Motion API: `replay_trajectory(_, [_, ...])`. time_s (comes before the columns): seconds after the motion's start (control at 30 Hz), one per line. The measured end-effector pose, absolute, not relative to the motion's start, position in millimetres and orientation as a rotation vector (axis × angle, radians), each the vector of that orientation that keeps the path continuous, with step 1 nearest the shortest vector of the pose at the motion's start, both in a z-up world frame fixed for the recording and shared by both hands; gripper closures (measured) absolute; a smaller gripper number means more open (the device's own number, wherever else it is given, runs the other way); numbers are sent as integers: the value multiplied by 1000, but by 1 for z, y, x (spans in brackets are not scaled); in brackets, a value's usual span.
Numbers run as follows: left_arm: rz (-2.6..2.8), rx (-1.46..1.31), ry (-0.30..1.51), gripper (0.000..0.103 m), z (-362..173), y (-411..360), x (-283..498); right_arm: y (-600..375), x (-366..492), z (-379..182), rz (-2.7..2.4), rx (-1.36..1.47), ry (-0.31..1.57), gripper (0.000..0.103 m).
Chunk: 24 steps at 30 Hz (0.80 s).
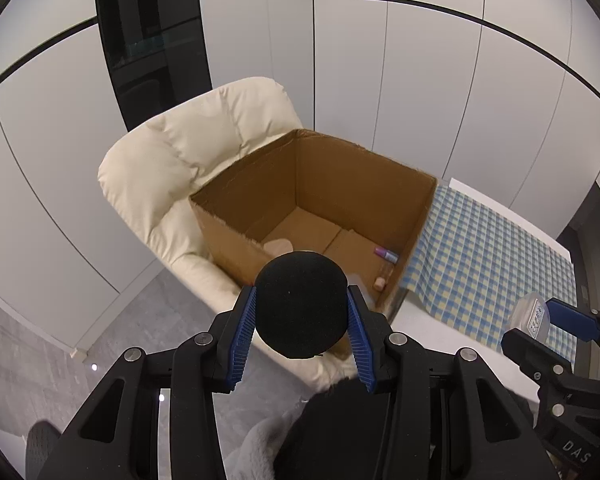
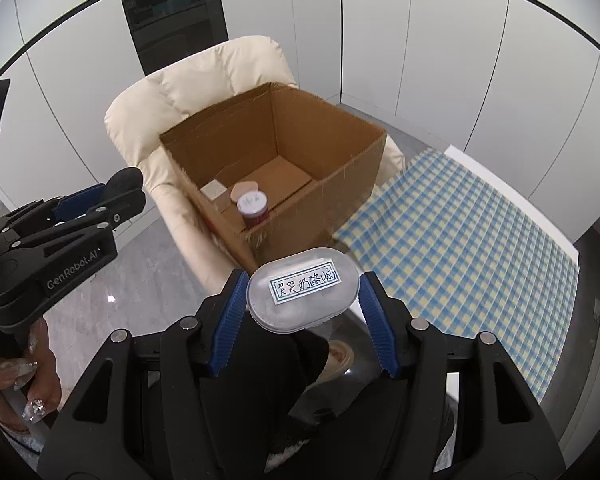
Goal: Organize objects
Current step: 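Carry the black puff with the left tool while the right tool carries the case toward the box, then lower the black puff and clear case into the cardboard box with both tools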
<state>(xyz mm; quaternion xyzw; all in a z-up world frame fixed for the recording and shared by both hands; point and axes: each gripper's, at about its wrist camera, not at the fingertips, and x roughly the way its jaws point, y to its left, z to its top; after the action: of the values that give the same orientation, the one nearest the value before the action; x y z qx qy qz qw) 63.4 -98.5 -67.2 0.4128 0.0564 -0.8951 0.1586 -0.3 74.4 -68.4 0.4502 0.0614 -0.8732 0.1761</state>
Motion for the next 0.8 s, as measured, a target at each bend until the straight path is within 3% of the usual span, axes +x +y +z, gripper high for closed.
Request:
replay_trajectory(0.37, [-2566,1159,232,59,-71,-129,4,35,-67,-76,-2470,1266,261,43])
replay_trajectory(0.8, [-2518,1214,237,59,-96,-158,-76,6,-147,-103,-2424,1316,218,43])
